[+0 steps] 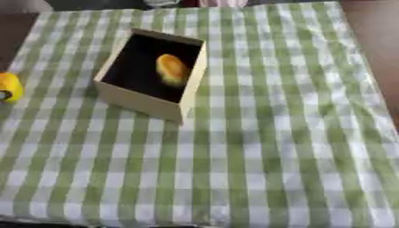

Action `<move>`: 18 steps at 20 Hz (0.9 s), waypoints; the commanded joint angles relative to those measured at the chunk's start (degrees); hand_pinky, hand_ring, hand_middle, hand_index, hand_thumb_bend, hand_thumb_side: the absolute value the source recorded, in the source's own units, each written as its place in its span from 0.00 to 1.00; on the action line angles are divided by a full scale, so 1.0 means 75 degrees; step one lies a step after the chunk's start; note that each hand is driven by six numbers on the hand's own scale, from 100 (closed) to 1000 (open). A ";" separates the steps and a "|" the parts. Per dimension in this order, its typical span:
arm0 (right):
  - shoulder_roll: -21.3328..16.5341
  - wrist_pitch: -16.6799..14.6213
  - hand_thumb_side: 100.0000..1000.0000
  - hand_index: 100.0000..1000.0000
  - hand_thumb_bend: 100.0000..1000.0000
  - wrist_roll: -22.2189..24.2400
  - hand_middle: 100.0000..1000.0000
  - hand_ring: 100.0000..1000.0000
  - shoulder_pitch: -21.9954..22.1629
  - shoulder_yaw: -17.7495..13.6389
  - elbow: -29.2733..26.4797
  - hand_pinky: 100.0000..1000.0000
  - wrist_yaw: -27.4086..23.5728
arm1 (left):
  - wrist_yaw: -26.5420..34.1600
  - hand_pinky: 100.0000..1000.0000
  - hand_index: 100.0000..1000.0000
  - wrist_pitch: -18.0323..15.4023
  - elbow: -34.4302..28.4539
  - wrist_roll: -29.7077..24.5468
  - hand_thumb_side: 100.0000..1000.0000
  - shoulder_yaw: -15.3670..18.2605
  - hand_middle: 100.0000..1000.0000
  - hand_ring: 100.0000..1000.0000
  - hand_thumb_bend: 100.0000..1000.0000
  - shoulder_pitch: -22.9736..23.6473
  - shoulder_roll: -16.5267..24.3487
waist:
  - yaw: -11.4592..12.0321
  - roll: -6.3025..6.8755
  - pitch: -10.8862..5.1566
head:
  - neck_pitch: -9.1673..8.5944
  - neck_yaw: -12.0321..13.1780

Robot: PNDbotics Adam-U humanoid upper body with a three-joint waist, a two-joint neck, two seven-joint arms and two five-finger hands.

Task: Pick up objects on the table and place them in the box.

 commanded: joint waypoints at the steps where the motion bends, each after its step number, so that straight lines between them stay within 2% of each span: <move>1: -0.0066 -0.0005 0.58 0.89 0.00 0.0040 0.66 0.81 -0.0058 -0.0047 -0.0152 0.91 0.0002 | -0.0250 0.70 0.90 0.0025 0.0246 0.0129 0.10 0.0082 0.76 0.79 0.39 -0.0202 0.0084 | -0.0011 -0.0003 -0.0100 | 0.0038 0.0067; 5: -0.0065 0.0014 0.58 0.89 0.00 0.0037 0.66 0.81 -0.0040 -0.0054 -0.0152 0.91 0.0006 | -0.0304 0.69 0.88 -0.0072 0.0465 0.0004 0.07 0.0121 0.75 0.78 0.36 -0.0252 0.0018 | -0.0015 -0.0002 -0.0078 | 0.0038 0.0070; 8: -0.0068 0.0019 0.58 0.89 0.00 0.0025 0.66 0.81 -0.0037 -0.0061 -0.0152 0.91 0.0010 | -0.0240 0.65 0.85 -0.0094 0.0509 -0.0203 0.09 0.0150 0.71 0.74 0.35 -0.0252 0.0030 | 0.0006 0.0002 -0.0069 | 0.0038 0.0069; 10: -0.0070 0.0021 0.58 0.89 0.00 0.0019 0.66 0.81 -0.0040 -0.0058 -0.0152 0.91 0.0007 | -0.0235 0.61 0.81 -0.0066 0.0521 -0.0300 0.08 0.0165 0.66 0.70 0.28 -0.0255 0.0036 | 0.0017 0.0001 -0.0067 | 0.0038 0.0074; 14: -0.0055 0.0045 0.58 0.89 0.00 0.0025 0.66 0.81 -0.0009 -0.0056 -0.0152 0.91 0.0009 | -0.0189 0.56 0.74 0.0012 0.0487 -0.0343 0.06 0.0181 0.57 0.62 0.08 -0.0262 0.0031 | 0.0023 -0.0010 -0.0068 | 0.0038 0.0073; 15: -0.0052 0.0047 0.58 0.89 0.00 0.0019 0.66 0.81 -0.0002 -0.0062 -0.0152 0.91 0.0009 | -0.0153 0.56 0.74 0.0032 0.0452 -0.0343 0.06 0.0192 0.57 0.61 0.07 -0.0268 0.0036 | 0.0025 -0.0012 -0.0068 | 0.0038 0.0073; 16: -0.0054 0.0046 0.58 0.89 0.00 0.0013 0.66 0.81 0.0001 -0.0065 -0.0152 0.91 0.0010 | -0.0134 0.53 0.70 0.0062 0.0416 -0.0330 0.04 0.0198 0.53 0.57 0.02 -0.0278 0.0054 | 0.0028 -0.0010 -0.0069 | 0.0038 0.0071; 17: -0.0054 0.0042 0.58 0.89 0.00 0.0005 0.66 0.81 0.0001 -0.0068 -0.0152 0.91 0.0008 | -0.0150 0.50 0.68 0.0102 0.0377 -0.0295 0.12 0.0198 0.50 0.54 0.00 -0.0288 0.0075 | 0.0029 -0.0008 -0.0071 | 0.0038 0.0071; 18: -0.0052 0.0044 0.58 0.89 0.00 -0.0007 0.66 0.81 0.0001 -0.0070 -0.0152 0.91 0.0002 | -0.0160 0.49 0.67 0.0136 0.0308 -0.0243 0.02 0.0208 0.49 0.53 0.00 -0.0309 0.0087 | 0.0030 -0.0007 -0.0075 | 0.0038 0.0066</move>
